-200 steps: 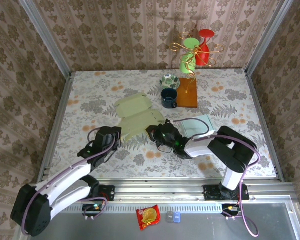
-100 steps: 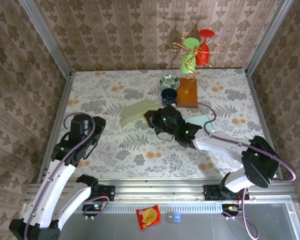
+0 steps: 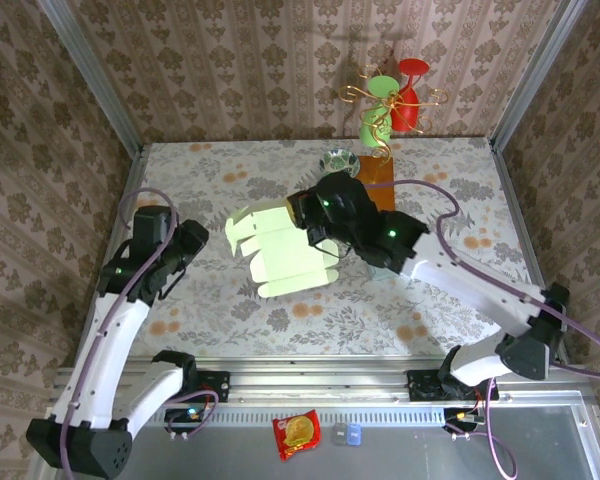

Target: Fold the paper box

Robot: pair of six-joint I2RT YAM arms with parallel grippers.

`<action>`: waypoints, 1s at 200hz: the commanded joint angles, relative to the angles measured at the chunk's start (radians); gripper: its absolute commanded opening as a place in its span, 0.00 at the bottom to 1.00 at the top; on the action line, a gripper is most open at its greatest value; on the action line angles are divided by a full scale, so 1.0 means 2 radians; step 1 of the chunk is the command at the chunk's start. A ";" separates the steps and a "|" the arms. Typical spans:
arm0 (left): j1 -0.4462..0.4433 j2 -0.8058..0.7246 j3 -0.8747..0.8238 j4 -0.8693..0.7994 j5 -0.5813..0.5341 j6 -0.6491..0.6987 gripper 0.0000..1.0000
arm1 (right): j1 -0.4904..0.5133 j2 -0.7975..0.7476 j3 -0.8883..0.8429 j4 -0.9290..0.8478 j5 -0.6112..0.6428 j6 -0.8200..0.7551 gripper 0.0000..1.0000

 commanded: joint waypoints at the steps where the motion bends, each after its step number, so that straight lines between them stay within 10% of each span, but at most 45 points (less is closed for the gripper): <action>1: 0.016 0.021 0.017 -0.005 0.066 0.042 0.47 | -0.016 0.052 0.002 -0.037 0.001 0.037 0.00; 71: 0.011 0.062 -0.007 0.058 0.167 0.067 0.47 | -0.047 0.114 -0.066 0.082 -0.049 0.009 0.00; 200: -0.097 0.183 -0.002 0.185 0.148 -0.035 0.47 | -0.045 0.109 -0.127 0.123 -0.050 0.017 0.00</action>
